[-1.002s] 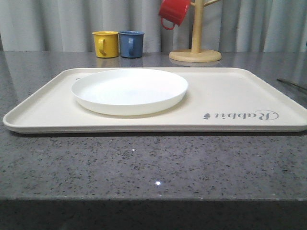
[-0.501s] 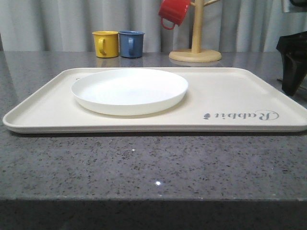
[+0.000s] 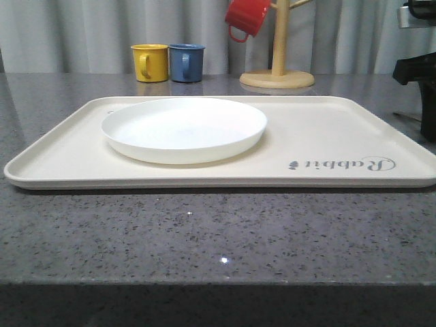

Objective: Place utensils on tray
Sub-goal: 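Lower the right gripper onto the fork and grasp it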

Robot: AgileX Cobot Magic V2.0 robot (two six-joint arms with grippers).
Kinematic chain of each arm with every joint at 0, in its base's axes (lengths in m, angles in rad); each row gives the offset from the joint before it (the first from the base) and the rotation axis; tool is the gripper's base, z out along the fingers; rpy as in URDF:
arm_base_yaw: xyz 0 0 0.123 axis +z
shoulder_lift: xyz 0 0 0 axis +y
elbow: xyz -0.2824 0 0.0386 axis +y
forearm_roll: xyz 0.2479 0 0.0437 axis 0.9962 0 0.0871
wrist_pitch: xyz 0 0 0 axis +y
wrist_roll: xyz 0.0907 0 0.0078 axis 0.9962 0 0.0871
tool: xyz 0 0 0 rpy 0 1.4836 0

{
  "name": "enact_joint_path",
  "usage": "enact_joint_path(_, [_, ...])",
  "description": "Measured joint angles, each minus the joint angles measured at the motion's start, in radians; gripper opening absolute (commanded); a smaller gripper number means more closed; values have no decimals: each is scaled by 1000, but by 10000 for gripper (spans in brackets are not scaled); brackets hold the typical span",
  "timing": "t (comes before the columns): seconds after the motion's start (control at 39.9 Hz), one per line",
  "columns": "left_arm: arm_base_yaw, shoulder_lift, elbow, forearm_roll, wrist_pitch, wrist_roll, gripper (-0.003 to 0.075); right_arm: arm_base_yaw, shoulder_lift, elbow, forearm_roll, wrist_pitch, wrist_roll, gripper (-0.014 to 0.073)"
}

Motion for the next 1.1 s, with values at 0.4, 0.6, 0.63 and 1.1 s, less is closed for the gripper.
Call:
enact_joint_path(0.4, [0,0,0,0,0,0,-18,0,0,-4,-13,8,0,91])
enact_joint_path(0.6, [0,0,0,0,0,0,-18,0,0,-4,-13,10,0,56])
enact_joint_path(0.63, [0,0,0,0,0,0,-18,0,0,-4,-13,10,0,56])
enact_joint_path(1.1, [0,0,0,0,0,0,-18,0,-60,-67,0,86,0,56])
